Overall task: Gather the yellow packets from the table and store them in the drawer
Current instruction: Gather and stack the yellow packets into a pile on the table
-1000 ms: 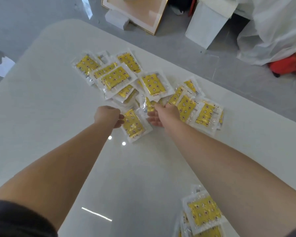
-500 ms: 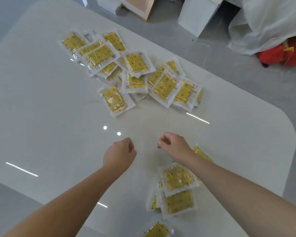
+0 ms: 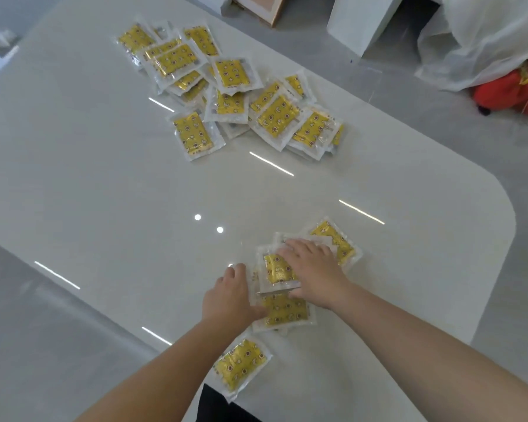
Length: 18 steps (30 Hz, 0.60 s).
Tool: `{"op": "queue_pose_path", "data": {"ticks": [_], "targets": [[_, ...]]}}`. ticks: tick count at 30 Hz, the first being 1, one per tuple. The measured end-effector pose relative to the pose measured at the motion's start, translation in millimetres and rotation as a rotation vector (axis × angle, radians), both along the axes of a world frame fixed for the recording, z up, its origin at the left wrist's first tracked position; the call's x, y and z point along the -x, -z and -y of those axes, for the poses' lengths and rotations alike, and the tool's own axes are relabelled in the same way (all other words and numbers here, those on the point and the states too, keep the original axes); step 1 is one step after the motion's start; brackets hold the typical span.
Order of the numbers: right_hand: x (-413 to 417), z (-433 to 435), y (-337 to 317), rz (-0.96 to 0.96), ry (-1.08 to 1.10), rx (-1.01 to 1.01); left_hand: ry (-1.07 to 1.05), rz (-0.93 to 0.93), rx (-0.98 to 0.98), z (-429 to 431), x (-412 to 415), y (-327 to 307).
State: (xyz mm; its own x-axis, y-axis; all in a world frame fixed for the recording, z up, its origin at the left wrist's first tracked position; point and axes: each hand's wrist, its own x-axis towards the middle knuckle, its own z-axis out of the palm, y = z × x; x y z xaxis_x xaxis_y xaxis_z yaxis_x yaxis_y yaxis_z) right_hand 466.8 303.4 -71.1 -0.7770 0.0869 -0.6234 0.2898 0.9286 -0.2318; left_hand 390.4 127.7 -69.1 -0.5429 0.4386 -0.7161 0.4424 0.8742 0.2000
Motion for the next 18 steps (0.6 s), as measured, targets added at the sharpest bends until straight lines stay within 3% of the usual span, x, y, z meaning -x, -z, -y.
{"op": "queue_pose_path", "data": {"ticks": [5,12,18], "targets": [[7,-1,4,-0.022,-0.019,-0.048,-0.256,0.107,-0.102,-15,-3,12],[22,-10,-7,-0.006,0.024,0.042,-0.119,0.231,-0.142,-11,43,20],[24,-22,-13,0.003,0.097,0.095,-0.111,0.078,-0.241,-9,65,16]]}}
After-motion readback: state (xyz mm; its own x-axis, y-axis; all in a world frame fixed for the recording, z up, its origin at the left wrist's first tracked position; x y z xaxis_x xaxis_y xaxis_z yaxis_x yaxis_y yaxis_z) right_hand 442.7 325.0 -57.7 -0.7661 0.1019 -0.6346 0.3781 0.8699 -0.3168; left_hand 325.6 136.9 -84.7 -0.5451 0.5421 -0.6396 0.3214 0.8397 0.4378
